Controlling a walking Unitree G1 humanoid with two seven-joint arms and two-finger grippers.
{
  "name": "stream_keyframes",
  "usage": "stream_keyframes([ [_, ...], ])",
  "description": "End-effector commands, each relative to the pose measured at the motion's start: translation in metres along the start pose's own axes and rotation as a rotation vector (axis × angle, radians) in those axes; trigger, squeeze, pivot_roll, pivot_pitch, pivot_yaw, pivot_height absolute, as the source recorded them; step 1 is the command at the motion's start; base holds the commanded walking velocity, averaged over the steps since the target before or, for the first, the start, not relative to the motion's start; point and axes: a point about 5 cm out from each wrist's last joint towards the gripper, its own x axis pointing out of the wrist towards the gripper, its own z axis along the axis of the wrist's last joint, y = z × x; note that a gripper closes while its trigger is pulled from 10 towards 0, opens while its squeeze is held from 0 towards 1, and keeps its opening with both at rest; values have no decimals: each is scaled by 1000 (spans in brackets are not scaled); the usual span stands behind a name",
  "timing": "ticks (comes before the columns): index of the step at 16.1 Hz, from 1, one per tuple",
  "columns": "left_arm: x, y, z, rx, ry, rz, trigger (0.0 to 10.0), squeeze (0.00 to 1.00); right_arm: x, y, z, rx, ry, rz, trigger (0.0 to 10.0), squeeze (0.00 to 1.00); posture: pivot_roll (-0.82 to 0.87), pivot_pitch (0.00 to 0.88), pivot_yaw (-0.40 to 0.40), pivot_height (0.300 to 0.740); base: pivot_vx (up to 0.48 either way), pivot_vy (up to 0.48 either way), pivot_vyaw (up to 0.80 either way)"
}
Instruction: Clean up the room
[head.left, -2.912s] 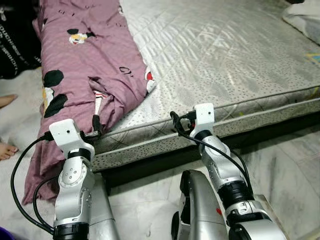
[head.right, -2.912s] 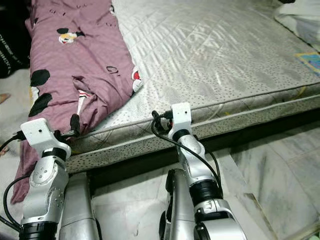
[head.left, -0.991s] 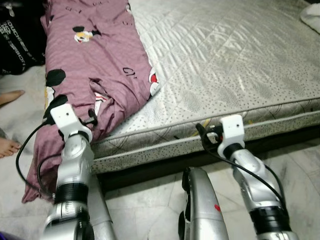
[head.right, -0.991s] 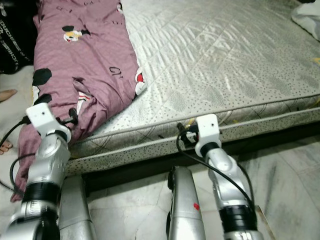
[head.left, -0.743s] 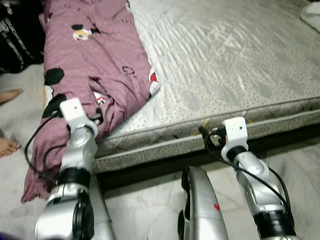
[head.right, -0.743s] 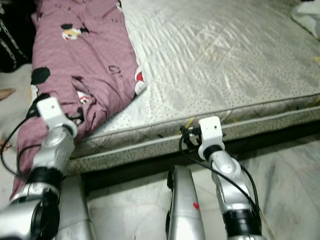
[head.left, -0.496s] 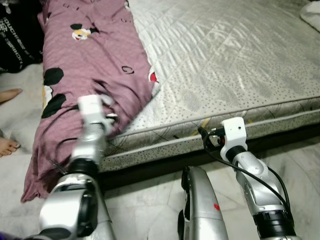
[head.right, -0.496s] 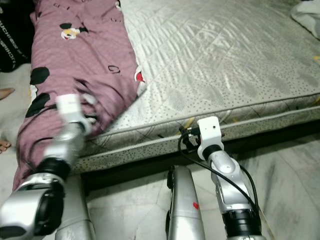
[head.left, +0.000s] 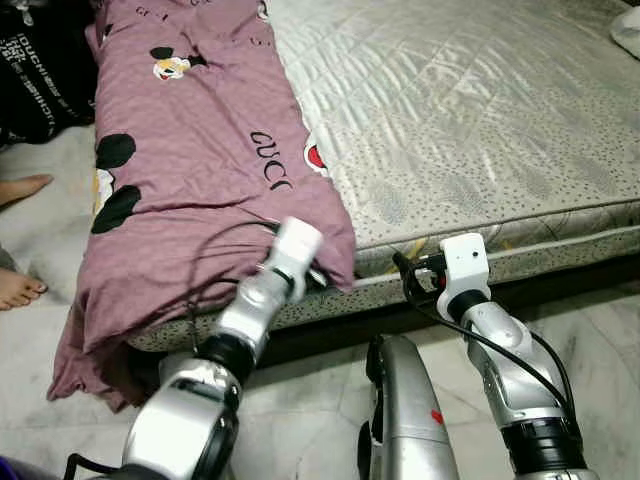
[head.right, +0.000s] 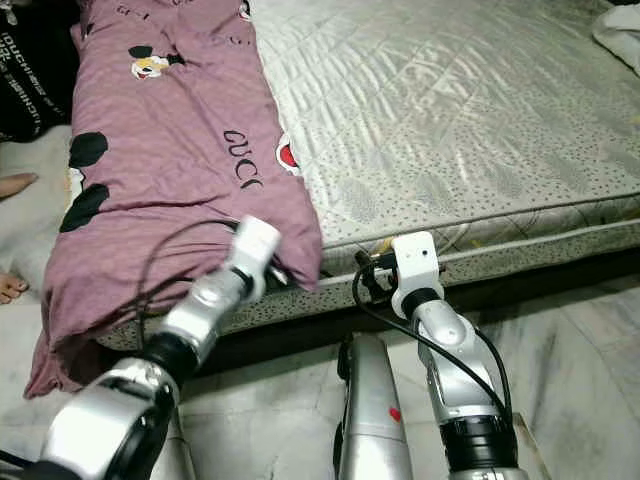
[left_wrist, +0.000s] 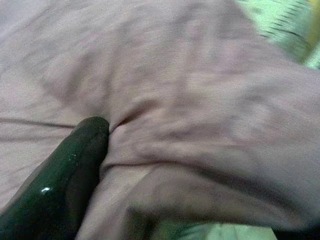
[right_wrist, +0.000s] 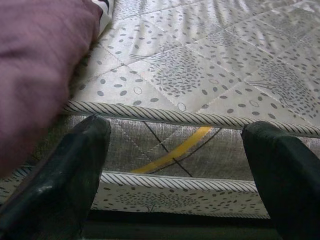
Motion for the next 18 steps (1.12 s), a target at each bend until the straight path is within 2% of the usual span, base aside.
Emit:
stream_keyframes([
  [1, 1, -22, -4, 62, 27, -120, 10000, 0, 0, 0, 1, -4, -1, -6, 10000, 0, -79, 82, -49, 490, 0, 0, 0],
  [2, 0, -28, -6, 101, 30, -177, 10000, 0, -3, -1, 0, -5, 6, 0, 10000, 0, -75, 81, -48, 490, 0, 0, 0],
  [4, -3, -36, -9, 123, 42, -253, 10000, 0, -7, -2, -3, -8, 18, 7, 10000, 0, -73, 78, -47, 490, 0, 0, 0],
  [5, -9, -50, -20, 159, 88, -386, 10000, 0, -10, -6, -7, -13, 33, 5, 10000, 0, -70, 76, -44, 490, 0, 0, 0],
  [8, -15, -57, -30, 218, 131, -465, 10000, 0, -9, -7, -8, -15, 37, 0, 10000, 0, -65, 71, -42, 490, 0, 0, 0],
  [9, -21, -54, -31, 268, 128, -469, 10000, 0, -7, -5, -9, -16, 40, 2, 10000, 0, -54, 64, -39, 490, 0, 0, 0],
  [11, -21, -45, -24, 332, 83, -402, 10000, 0, -6, -4, -9, -17, 41, 4, 10000, 0, -49, 62, -37, 490, 0, 0, 0],
  [12, -21, -45, -24, 332, 83, -402, 10000, 0, -6, -4, -9, -17, 41, 4, 10000, 0, -49, 62, -37, 490, 0, 0, 0],
  [13, -25, -32, -5, 474, -35, -300, 10000, 0, -2, -2, -8, -15, 36, 1, 10000, 0, -32, 51, -37, 490, 0, 0, 0],
  [14, -32, -25, 17, 578, -153, -229, 10000, 0, 2, 0, -6, -11, 28, 1, 10000, 0, -24, 47, -38, 490, 0, 0, 0],
  [16, -36, -24, 32, 596, -223, -199, 10000, 0, 5, 2, -5, -9, 25, 4, 10000, 0, -16, 42, -38, 490, 0, 0, 0],
  [17, -41, -21, 46, 582, -285, -167, 10000, 0, 8, 5, -5, -7, 23, 9, 10000, 0, -5, 37, -39, 490, 0, 0, 0],
  [18, -42, -22, 49, 570, -301, -169, 10000, 0, 8, 6, -5, -6, 24, 10, 10000, 0, -5, 35, -39, 490, 0, 0, 0],
])
